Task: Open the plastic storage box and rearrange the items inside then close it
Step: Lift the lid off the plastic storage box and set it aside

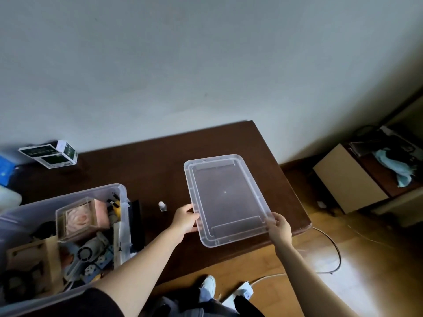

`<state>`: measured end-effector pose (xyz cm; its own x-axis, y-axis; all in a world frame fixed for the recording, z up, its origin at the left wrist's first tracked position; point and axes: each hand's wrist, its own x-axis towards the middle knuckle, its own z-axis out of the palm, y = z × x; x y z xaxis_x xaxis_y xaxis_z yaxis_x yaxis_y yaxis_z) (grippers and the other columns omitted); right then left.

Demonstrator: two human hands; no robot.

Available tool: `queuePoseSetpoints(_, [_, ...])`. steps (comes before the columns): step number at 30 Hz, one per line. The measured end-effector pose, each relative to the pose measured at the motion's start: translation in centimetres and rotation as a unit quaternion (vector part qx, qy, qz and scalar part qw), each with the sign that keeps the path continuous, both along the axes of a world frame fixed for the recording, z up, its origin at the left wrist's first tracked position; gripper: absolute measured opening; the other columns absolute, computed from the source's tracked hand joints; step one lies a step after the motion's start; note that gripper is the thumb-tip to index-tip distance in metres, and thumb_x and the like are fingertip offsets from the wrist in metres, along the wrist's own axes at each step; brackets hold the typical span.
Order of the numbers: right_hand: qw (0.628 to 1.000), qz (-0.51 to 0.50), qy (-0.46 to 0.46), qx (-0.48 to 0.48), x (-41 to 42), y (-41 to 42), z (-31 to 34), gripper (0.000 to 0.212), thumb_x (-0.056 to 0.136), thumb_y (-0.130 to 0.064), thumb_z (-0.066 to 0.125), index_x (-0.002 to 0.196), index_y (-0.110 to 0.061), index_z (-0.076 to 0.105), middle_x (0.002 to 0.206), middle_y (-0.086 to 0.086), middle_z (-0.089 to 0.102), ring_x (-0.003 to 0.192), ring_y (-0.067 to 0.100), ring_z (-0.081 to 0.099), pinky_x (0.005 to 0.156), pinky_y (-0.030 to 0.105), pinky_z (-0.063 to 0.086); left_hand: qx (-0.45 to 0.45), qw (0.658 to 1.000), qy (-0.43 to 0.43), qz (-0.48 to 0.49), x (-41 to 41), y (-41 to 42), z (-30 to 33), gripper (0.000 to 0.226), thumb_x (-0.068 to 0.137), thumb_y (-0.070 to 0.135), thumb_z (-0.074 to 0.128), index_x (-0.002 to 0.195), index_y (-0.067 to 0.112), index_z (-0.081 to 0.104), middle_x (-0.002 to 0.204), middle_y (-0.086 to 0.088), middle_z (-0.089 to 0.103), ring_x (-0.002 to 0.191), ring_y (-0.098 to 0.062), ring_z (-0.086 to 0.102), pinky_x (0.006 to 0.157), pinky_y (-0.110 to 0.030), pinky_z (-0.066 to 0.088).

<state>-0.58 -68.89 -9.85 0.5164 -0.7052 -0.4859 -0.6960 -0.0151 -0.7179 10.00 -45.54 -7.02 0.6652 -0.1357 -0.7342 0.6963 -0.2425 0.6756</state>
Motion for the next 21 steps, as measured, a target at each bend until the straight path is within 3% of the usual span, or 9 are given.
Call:
queuePoseSetpoints(3, [0.999,0.028,0.031,-0.027,0.0,0.0,-0.6,0.032,0.099,-0.025,0.046,0.128,-0.014,0.055,0.120,0.006,0.062,0.101,0.021,0.060,0.084,0.036,0.053,0.014,1.000,0.022,-0.011,0.0,-0.4,-0.5,0.028,0.095,-0.001,0.045,0.119,0.006,0.057,0.090,-0.008,0.065,0.074,-0.018,0.061,0.065,-0.031,0.055])
queuePoseSetpoints(8, [0.995,0.060,0.071,-0.037,0.3,-0.1,-1.4,0.035,0.096,-0.011,0.044,0.130,-0.011,0.054,0.126,0.008,0.060,0.110,0.025,0.058,0.087,0.036,0.052,0.018,0.999,0.040,-0.017,-0.1,-0.9,-1.4,0.026,0.095,0.002,0.042,0.112,0.007,0.060,0.101,-0.011,0.065,0.087,-0.022,0.060,0.077,-0.036,0.053])
queuePoseSetpoints(14, [0.988,0.091,0.112,-0.046,0.9,-0.4,-1.4,0.042,0.093,-0.010,0.043,0.134,-0.012,0.051,0.133,0.011,0.053,0.111,0.029,0.056,0.091,0.043,0.053,0.042,0.997,0.053,-0.020,-0.1,-0.8,-1.9,0.016,0.096,0.006,0.043,0.092,0.010,0.058,0.110,-0.016,0.057,0.098,-0.024,0.054,0.090,-0.045,0.052])
queuePoseSetpoints(18, [0.986,0.084,0.136,-0.056,1.3,0.0,-0.7,0.045,0.093,-0.013,0.047,0.137,-0.011,0.046,0.138,0.012,0.047,0.117,0.030,0.052,0.094,0.046,0.051,0.057,0.995,0.049,-0.061,0.1,-0.7,-1.1,0.020,0.096,0.010,0.044,0.113,0.008,0.054,0.111,-0.011,0.054,0.097,-0.020,0.051,0.089,-0.043,0.051])
queuePoseSetpoints(21, [0.985,0.077,0.108,-0.107,2.6,1.1,0.6,0.044,0.092,-0.015,0.053,0.136,-0.013,0.044,0.136,0.009,0.048,0.121,0.029,0.048,0.096,0.044,0.048,0.084,0.990,-0.029,-0.112,0.6,-0.5,0.6,0.045,0.095,0.010,0.045,0.140,0.008,0.039,0.090,0.001,0.051,0.074,-0.009,0.048,0.068,-0.028,0.047])
